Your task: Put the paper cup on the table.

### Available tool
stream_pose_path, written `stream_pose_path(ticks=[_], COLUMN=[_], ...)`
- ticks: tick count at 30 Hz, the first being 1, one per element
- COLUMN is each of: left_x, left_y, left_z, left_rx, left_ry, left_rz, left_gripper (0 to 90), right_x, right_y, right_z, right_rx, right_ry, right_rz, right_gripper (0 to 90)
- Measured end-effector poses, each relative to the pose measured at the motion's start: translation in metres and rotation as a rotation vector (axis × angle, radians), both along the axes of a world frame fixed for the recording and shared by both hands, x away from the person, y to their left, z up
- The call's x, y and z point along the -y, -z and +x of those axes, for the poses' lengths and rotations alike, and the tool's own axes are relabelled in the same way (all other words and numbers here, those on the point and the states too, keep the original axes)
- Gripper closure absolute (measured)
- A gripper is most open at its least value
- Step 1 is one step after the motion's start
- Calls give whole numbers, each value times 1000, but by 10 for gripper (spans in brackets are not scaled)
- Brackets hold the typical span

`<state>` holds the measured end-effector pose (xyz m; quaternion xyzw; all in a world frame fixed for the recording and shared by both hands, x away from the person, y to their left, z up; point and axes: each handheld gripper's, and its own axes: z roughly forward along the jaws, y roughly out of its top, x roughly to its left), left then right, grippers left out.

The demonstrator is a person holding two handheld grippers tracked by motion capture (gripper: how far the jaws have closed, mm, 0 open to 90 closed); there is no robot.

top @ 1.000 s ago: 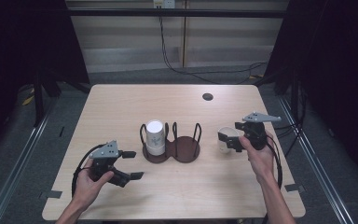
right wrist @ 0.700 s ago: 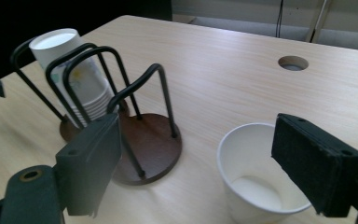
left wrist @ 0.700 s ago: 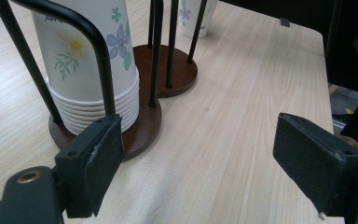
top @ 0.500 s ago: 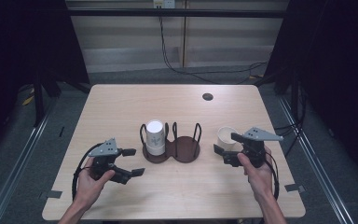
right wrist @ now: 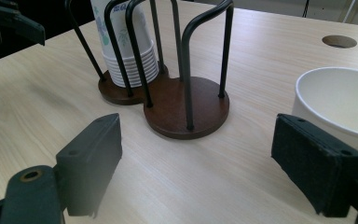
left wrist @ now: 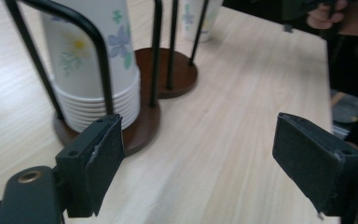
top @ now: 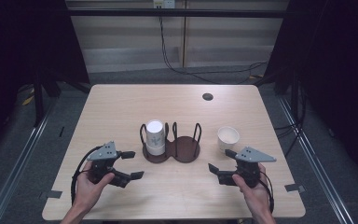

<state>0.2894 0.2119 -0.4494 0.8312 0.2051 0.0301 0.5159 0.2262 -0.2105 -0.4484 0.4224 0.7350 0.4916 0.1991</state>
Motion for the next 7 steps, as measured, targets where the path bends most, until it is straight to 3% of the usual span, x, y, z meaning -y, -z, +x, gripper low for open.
stream_pose_path(ticks=[2, 7], left_x=[-2, -1], left_y=[1, 7], left_z=[0, -2], left_rx=[-13, -20], left_ry=[4, 6], left_rz=[-24, -2], left_gripper=[164, 164], right_x=[-2, -2], right_y=[4, 6], right_z=[0, 1], right_rx=[-5, -23], right_ry=[-3, -7], right_rz=[10, 10], right_gripper=[157, 157])
